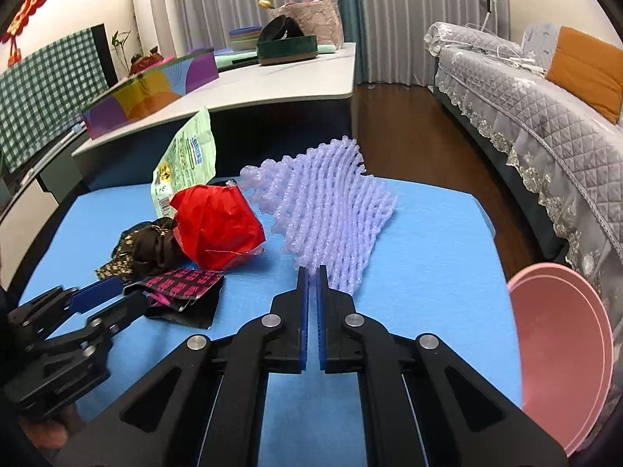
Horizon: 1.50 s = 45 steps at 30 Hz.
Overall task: Collect trash
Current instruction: 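Grasp the purple foam net with the right tool while the left tool approaches the wrapper, then grasp the pink-black wrapper with the left tool while the right tool holds the net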
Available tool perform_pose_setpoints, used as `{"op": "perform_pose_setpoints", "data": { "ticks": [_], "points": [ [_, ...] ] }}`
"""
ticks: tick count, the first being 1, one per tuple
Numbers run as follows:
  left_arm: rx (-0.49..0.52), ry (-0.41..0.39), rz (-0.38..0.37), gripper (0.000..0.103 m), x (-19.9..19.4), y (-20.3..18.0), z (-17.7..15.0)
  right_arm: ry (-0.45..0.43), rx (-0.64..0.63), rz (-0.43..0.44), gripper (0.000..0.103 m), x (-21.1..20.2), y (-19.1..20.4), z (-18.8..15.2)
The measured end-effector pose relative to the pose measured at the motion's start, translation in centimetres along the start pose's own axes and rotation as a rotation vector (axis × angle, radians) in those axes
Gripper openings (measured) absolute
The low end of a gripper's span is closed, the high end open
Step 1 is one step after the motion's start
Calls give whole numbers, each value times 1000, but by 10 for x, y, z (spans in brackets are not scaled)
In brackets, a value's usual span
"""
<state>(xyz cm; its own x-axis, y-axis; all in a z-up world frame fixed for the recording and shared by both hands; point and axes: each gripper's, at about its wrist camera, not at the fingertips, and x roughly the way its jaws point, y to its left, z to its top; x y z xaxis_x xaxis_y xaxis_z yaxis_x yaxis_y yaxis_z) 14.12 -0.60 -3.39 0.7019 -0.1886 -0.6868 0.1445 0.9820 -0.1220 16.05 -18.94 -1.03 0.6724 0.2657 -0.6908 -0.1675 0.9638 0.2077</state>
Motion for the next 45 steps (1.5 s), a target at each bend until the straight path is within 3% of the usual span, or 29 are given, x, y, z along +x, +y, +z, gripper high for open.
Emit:
{"op": "perform_pose_setpoints", "data": {
  "ticks": [11,13,21,22,23,36,38,40,41,42,45],
  "points": [
    [103,22,19,50,11,-21,5,-12,8,0,4,-35,-9,-7],
    [98,23,15,37,11,-20,6,-10,5,-2,4,-40,-10,-11],
    [47,12,-13,31,-3,-12,5,-36,1,-3,4,-73,-11,-18],
    [40,12,-17,12,-6,-11,5,-40,1,-3,4,-76,-11,-19],
    [33,21,-22,2,-8,-10,4,-45,0,-3,4,-80,-10,-19],
    [46,20,-48,0,-27,-15,-3,-74,9,-7,4,-115,-10,-38],
    [59,17,-34,5,-26,-17,-3,-78,8,-8,4,-117,-11,-40],
    [67,8,-16,45,-26,-18,-1,-82,13,-7,4,-119,-14,-41],
    [70,-7,-4,54,-27,-18,-1,-83,17,-5,4,-120,-16,-42],
    [77,-19,4,61,-27,-19,0,-84,20,-5,4,-121,-16,-42],
    [117,-14,7,66,-22,-24,3,-87,33,1,4,-120,-21,-43]
  ]
}}
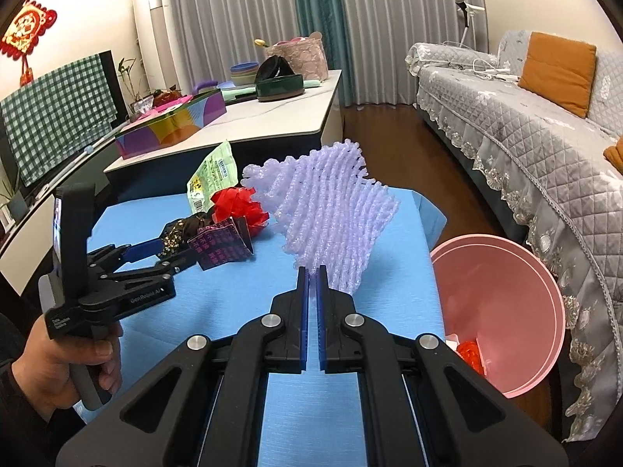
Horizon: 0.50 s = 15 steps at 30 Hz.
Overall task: Collect trash
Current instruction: 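Grasp the pink-black wrapper with the left tool while the right tool holds the net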
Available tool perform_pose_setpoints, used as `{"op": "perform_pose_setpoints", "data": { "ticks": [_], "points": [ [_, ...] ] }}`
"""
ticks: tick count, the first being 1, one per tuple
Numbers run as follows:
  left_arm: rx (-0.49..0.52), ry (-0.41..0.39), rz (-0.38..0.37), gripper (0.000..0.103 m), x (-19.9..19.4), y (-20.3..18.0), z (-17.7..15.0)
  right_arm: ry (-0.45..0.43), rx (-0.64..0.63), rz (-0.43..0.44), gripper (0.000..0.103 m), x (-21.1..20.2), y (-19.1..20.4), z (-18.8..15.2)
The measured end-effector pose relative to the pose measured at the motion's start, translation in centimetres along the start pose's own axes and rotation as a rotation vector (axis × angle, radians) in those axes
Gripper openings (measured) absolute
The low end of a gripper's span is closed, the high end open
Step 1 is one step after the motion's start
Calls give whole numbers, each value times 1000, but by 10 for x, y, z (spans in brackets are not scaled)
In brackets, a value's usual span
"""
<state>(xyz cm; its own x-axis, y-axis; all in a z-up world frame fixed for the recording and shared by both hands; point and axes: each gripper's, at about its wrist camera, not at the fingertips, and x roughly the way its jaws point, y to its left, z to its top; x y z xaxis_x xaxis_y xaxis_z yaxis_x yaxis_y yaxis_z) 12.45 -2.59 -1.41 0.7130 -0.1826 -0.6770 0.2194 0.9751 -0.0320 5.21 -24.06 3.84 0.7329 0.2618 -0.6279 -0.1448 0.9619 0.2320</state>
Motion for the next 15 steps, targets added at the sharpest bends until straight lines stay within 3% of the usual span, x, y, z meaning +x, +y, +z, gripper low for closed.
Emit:
{"op": "perform_pose_setpoints", "data": {
  "ticks": [7,15],
  "points": [
    [103,7,51,70,19,-16,4,12,7,4,4,9,-3,-2],
    [70,2,63,70,31,-9,14,19,19,10,4,16,-7,-4]
  ]
}}
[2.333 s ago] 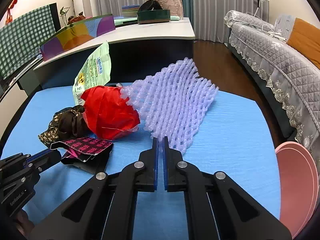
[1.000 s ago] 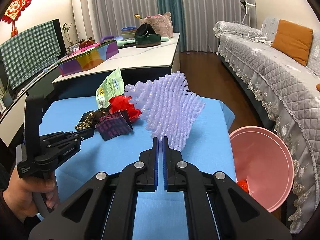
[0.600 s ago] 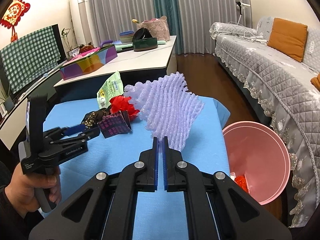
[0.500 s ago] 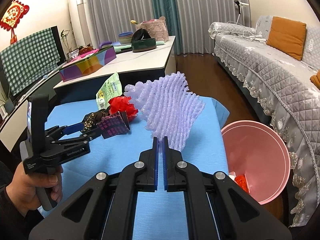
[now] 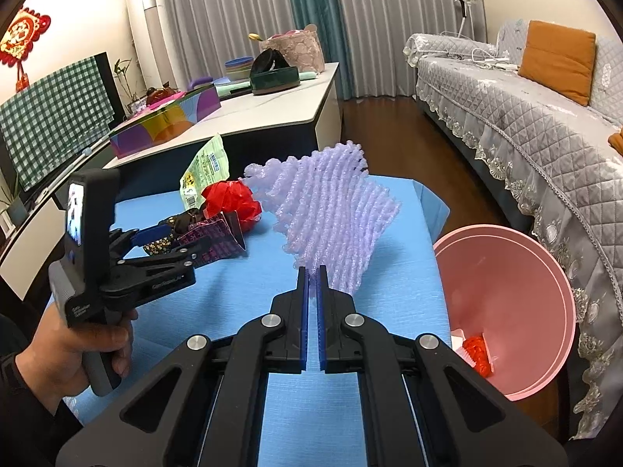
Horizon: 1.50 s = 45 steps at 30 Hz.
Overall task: Collect trash
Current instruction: 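Grasp the pink-black wrapper with the left tool while the right tool holds the net, then carry the purple net and pink-black wrapper with both tools to the pink bin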
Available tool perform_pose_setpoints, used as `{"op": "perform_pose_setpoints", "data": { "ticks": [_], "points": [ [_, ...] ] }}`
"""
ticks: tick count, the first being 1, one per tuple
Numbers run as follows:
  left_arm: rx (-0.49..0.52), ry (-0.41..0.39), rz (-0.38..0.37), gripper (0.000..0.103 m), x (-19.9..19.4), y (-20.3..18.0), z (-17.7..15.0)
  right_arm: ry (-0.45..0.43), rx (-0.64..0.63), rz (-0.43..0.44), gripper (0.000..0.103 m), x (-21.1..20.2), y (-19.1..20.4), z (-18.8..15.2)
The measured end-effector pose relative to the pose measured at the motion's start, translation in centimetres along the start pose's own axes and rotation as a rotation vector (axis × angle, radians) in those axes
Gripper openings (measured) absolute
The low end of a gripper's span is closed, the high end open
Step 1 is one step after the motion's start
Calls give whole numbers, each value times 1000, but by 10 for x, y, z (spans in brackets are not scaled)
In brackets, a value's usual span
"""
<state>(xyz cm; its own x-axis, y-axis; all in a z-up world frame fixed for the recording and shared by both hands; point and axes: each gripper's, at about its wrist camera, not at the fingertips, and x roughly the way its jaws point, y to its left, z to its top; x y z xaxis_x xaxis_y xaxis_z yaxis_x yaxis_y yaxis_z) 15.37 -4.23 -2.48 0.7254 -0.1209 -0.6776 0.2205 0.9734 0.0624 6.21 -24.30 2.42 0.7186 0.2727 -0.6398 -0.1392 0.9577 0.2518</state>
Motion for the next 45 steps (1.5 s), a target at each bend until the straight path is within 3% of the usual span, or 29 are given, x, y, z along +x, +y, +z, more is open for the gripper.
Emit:
{"op": "perform_pose_setpoints", "data": {
  "ticks": [3,5,7,12,22,31,45],
  "points": [
    [7,31,-11,70,9,-2,-1,5,-2,-3,4,2,-1,-1],
    [0,66,-31,64,15,-3,-4,8,1,-4,4,4,-3,-1],
    [0,89,-40,40,17,-4,-6,7,3,-5,4,4,-4,-1],
    [-24,94,-59,8,9,-1,-9,-2,9,-2,4,2,-4,1],
    [-33,40,-90,7,-24,-4,-15,-19,3,2,4,-6,1,0],
    [-88,-65,-68,7,-57,8,-14,-46,5,-1,4,-17,3,0],
    [-90,-139,-82,7,-74,-1,-6,-119,50,-42,4,-39,-14,1]
  ]
}}
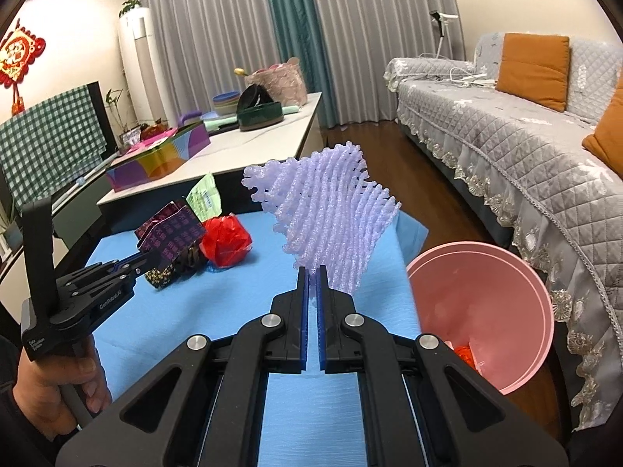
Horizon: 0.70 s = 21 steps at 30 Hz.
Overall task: Collect trash
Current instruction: 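Carry the purple net and pink-black wrapper with both tools to the pink bin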
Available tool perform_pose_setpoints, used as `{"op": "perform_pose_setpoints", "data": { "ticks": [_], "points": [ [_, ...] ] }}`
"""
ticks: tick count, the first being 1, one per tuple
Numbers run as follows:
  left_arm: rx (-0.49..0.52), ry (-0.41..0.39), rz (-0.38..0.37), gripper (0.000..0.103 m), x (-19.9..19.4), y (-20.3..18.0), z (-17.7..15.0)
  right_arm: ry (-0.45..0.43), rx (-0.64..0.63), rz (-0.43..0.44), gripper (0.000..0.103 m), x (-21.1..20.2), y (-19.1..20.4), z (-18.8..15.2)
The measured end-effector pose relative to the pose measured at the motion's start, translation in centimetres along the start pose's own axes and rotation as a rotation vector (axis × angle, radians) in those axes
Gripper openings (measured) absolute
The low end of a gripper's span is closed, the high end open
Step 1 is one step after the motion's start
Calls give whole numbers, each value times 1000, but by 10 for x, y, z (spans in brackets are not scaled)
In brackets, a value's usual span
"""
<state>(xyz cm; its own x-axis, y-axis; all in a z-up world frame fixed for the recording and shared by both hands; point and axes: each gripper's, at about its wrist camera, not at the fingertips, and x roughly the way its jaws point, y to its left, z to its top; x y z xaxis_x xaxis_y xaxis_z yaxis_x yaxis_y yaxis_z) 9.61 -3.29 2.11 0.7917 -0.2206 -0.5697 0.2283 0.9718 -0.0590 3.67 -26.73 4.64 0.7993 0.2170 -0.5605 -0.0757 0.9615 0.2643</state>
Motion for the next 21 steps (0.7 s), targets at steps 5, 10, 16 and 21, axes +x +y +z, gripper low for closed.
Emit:
{"op": "perform_pose_setpoints", "data": {
  "ticks": [5,10,16,21],
  "points": [
    [2,-9,-8,7,0,-4,1,-22,6,-17,4,-6,-4,1],
    [-5,-13,-16,7,0,-6,3,-41,15,-28,4,-10,-8,5],
    [1,-22,-30,7,-1,-12,5,-59,33,-39,4,-12,-17,9],
    [3,-21,-36,7,2,-16,5,-68,37,-55,4,-15,-23,11]
  ]
}}
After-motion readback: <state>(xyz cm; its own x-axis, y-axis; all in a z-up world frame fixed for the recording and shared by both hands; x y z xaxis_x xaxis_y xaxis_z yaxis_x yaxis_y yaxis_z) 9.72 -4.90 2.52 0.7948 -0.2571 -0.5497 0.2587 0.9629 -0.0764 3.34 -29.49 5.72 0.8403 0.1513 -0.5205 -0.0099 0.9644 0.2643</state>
